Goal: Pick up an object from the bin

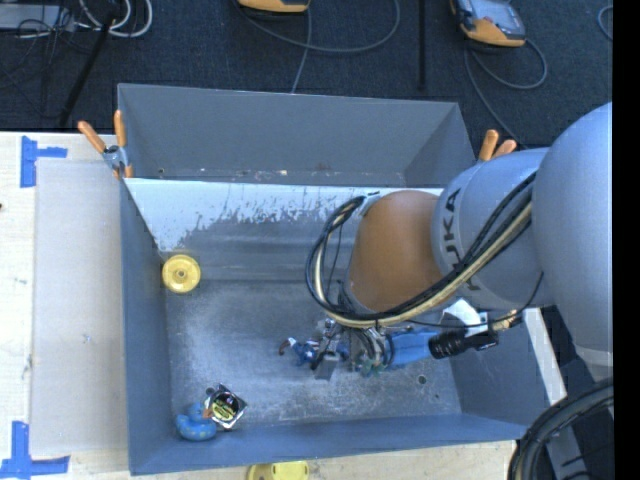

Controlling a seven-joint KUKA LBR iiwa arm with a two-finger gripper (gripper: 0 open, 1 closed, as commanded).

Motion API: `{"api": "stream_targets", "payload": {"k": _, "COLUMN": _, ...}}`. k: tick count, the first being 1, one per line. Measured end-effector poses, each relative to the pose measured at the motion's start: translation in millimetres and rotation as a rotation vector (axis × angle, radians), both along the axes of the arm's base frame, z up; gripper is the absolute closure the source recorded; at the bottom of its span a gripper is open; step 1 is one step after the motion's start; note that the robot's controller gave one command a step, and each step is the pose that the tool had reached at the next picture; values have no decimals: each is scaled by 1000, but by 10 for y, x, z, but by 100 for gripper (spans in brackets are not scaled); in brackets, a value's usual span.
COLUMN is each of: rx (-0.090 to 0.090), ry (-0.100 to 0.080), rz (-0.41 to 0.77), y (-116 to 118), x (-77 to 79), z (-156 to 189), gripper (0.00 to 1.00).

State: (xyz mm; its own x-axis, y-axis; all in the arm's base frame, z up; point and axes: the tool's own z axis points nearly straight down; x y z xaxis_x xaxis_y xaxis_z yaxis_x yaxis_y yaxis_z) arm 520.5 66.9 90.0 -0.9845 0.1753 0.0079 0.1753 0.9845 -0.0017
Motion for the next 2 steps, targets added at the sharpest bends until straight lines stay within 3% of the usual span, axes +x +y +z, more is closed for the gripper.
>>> {"api": "stream_targets", "payload": {"k": 2, "rx": 0, "ry": -5, "rz": 0, "y": 1, "x": 8, "z": 417, "gripper": 100}}
